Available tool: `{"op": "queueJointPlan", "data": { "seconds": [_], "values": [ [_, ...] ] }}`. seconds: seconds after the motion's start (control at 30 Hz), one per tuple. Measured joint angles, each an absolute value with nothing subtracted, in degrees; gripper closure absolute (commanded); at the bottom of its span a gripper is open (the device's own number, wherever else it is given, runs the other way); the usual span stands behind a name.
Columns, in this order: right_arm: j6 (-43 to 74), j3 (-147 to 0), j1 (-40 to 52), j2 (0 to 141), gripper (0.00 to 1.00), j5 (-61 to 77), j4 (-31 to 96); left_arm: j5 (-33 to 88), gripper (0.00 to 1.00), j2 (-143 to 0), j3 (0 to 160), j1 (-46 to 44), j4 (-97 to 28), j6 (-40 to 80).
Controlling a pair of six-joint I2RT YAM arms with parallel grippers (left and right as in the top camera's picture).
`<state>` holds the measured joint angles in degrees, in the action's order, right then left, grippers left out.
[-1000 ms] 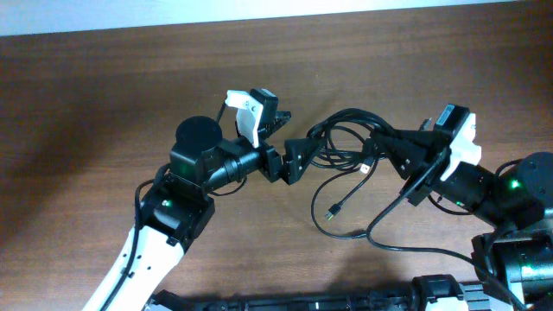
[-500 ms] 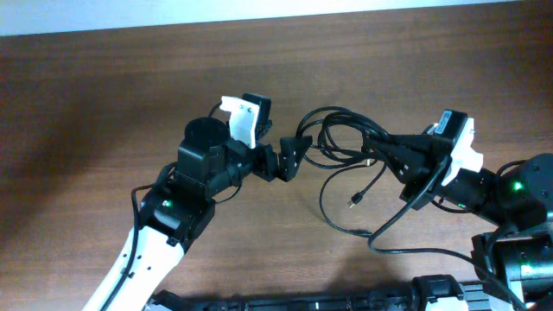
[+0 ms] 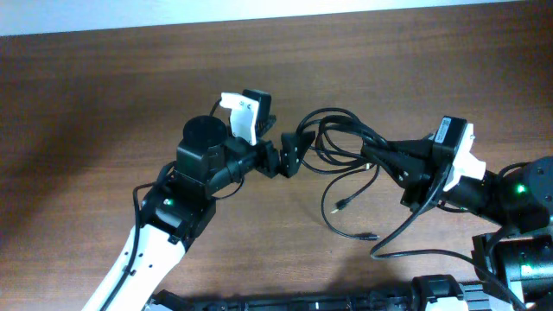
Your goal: Untangle cables
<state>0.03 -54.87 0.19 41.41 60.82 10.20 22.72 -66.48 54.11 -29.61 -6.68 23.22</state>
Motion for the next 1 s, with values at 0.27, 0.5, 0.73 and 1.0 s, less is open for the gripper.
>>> {"op": "queueJointPlan", "data": {
  "seconds": [0.27, 0.5, 0.73, 1.0],
  "values": [
    [0.1, -54.9, 0.2, 41.4, 0.96, 64.9, 10.3, 23.3, 0.01, -68.9, 54.1, -29.6, 1.1, 27.8],
    [0.1, -54.9, 0.1, 41.5, 0.96, 65.5, 9.6, 22.7, 0.01, -71.7, 54.2, -29.7, -8.1, 28.4],
    [0.0, -54.9, 0.1, 41.5, 0.96, 65.0, 9.3, 22.0, 0.01, -73.5, 54.2, -29.7, -14.1, 28.4],
    [0.1, -54.9, 0.1, 41.5, 0.96, 63.2, 9.3, 20.6, 0.01, -73.5, 54.2, -28.0, -21.7, 28.6]
  ]
}}
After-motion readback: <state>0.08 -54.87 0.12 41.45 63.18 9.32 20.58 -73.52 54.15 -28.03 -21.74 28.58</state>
